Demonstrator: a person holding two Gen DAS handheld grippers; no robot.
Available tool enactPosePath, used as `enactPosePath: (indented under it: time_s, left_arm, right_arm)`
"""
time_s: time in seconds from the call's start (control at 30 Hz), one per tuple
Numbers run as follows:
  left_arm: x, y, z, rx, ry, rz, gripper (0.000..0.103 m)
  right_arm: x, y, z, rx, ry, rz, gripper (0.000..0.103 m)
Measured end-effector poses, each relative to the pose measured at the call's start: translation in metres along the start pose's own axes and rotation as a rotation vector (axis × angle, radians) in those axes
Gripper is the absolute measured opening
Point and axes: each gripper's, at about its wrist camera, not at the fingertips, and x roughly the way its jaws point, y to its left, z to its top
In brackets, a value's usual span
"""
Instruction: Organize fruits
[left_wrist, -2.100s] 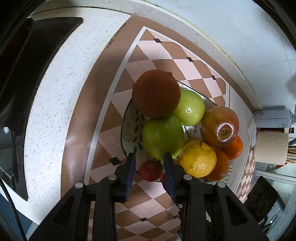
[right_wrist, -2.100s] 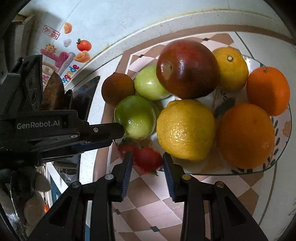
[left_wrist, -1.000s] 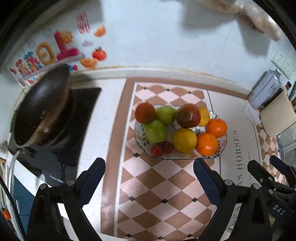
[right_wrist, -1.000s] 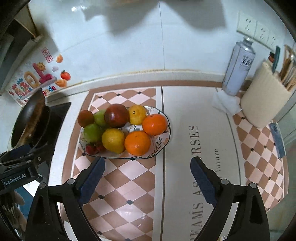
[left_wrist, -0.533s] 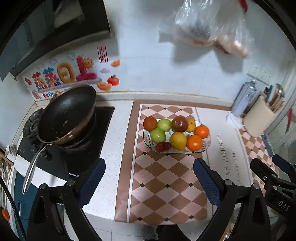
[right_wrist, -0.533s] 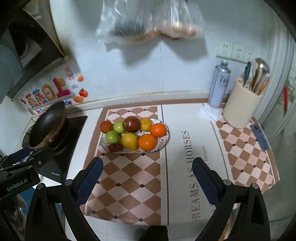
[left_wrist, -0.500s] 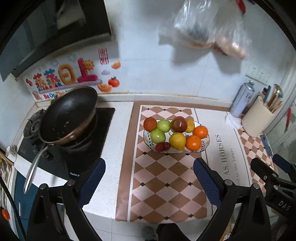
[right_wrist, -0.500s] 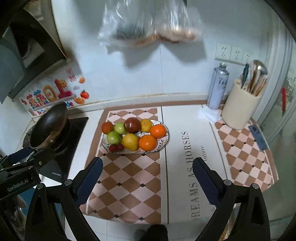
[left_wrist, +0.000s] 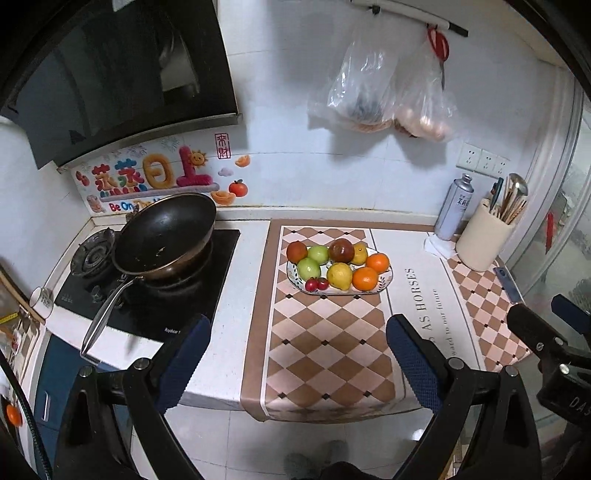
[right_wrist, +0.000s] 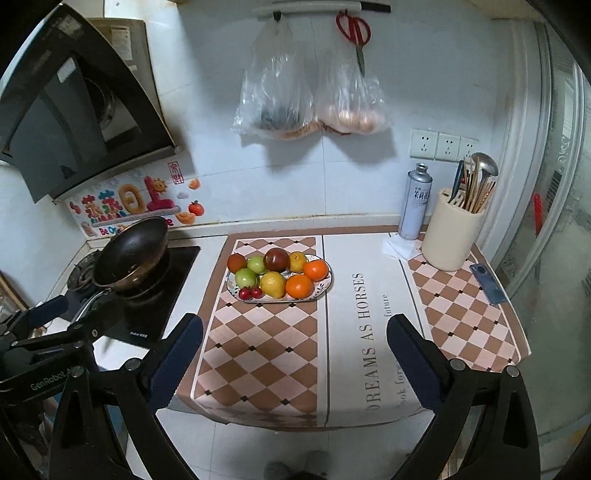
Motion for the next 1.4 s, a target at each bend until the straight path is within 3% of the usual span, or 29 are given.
enactPosePath:
  time_s: [0.33,0.63,1.4]
  left_arm:
    - [-0.041,-0.018,-0.017,-0.001,-0.04,0.029,0.097]
    - [-0.034,-0.028,-0.016,-0.009,-0.035,0.032,0.097]
    - [0.082,-0.03,0.027,0.015,0.078,0.106,0.097]
  right_arm:
    - [-0.029,-0.012,-0.008,-0.01,-0.002,0.039,0.102]
    - [-0.022,-0.019,-0.005,-0.002,0.001,0.033,0.102]
    - [0.13,-0.028,0.042,-0.006,0.098,-0.015,0.102]
